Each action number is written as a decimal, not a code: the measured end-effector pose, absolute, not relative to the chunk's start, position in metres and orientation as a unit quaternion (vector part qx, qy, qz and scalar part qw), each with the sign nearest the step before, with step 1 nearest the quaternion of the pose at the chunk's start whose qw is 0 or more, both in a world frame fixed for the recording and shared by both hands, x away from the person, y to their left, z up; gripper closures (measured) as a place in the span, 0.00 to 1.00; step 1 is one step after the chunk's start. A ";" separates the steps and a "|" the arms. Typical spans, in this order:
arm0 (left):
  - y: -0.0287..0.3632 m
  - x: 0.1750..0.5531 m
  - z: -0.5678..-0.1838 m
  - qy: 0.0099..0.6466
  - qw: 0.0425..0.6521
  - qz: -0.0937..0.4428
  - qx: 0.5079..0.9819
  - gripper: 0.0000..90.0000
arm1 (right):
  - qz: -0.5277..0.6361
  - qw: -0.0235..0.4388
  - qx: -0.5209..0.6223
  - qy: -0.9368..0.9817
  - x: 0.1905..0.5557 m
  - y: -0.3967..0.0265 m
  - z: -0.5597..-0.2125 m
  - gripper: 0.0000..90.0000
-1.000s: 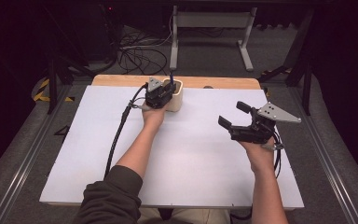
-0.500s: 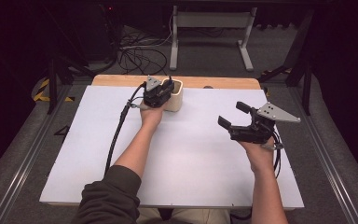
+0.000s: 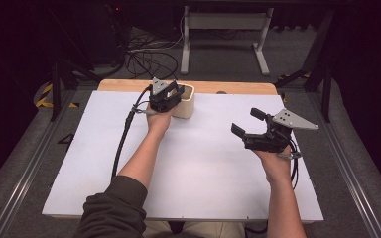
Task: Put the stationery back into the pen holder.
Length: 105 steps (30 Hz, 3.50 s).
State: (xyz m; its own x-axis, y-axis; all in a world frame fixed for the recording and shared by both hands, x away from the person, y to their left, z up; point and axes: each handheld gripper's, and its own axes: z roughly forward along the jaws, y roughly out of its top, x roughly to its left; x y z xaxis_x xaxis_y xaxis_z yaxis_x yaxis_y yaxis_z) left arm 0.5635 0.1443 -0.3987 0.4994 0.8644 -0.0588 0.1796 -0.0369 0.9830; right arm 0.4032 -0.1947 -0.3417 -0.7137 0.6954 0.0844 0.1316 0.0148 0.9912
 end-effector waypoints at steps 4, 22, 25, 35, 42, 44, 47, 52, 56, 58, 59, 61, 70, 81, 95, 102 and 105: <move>0.145 0.561 -0.395 0.395 0.571 0.302 0.653 0.57 | 0.631 0.224 0.304 0.678 0.404 -0.194 -0.342 0.08; 0.150 0.542 -0.377 0.373 0.571 0.291 0.671 0.28 | 0.628 0.226 0.306 0.679 0.405 -0.194 -0.343 0.08; 0.151 0.538 -0.373 0.365 0.572 0.289 0.675 0.26 | 0.627 0.226 0.306 0.680 0.405 -0.193 -0.344 0.08; 0.152 0.520 -0.361 0.344 0.580 0.279 0.684 0.17 | 0.625 0.229 0.306 0.680 0.405 -0.193 -0.344 0.07; 0.157 0.505 -0.355 0.330 0.589 0.276 0.684 0.15 | 0.623 0.231 0.306 0.681 0.405 -0.192 -0.344 0.07; 0.159 0.501 -0.354 0.328 0.591 0.276 0.684 0.15 | 0.623 0.231 0.308 0.681 0.405 -0.192 -0.345 0.07; 0.161 0.496 -0.353 0.325 0.594 0.274 0.683 0.15 | 0.623 0.232 0.307 0.681 0.406 -0.192 -0.345 0.07; 0.166 0.486 -0.350 0.322 0.598 0.269 0.683 0.14 | 0.621 0.233 0.309 0.682 0.406 -0.191 -0.345 0.06; 0.169 0.479 -0.346 0.317 0.601 0.269 0.683 0.13 | 0.621 0.234 0.309 0.681 0.406 -0.191 -0.345 0.06; 0.171 0.475 -0.345 0.314 0.603 0.270 0.682 0.13 | 0.621 0.234 0.311 0.681 0.406 -0.192 -0.346 0.06; 0.172 0.474 -0.344 0.313 0.602 0.270 0.683 0.13 | 0.621 0.234 0.310 0.680 0.406 -0.192 -0.346 0.06; 0.174 0.470 -0.343 0.311 0.603 0.269 0.684 0.13 | 0.622 0.235 0.309 0.680 0.406 -0.192 -0.345 0.06; 0.185 0.455 -0.340 0.305 0.605 0.267 0.685 0.11 | 0.621 0.236 0.308 0.681 0.407 -0.191 -0.346 0.06; 0.199 0.438 -0.338 0.303 0.607 0.264 0.685 0.10 | 0.619 0.237 0.310 0.682 0.406 -0.191 -0.346 0.05; 0.219 0.420 -0.340 0.308 0.609 0.270 0.679 0.10 | 0.621 0.238 0.314 0.677 0.407 -0.193 -0.346 0.04; 0.227 0.410 -0.343 0.307 0.609 0.269 0.680 0.09 | 0.622 0.239 0.316 0.676 0.407 -0.194 -0.347 0.03; 0.232 0.406 -0.346 0.310 0.610 0.267 0.679 0.09 | 0.622 0.240 0.316 0.675 0.407 -0.194 -0.347 0.03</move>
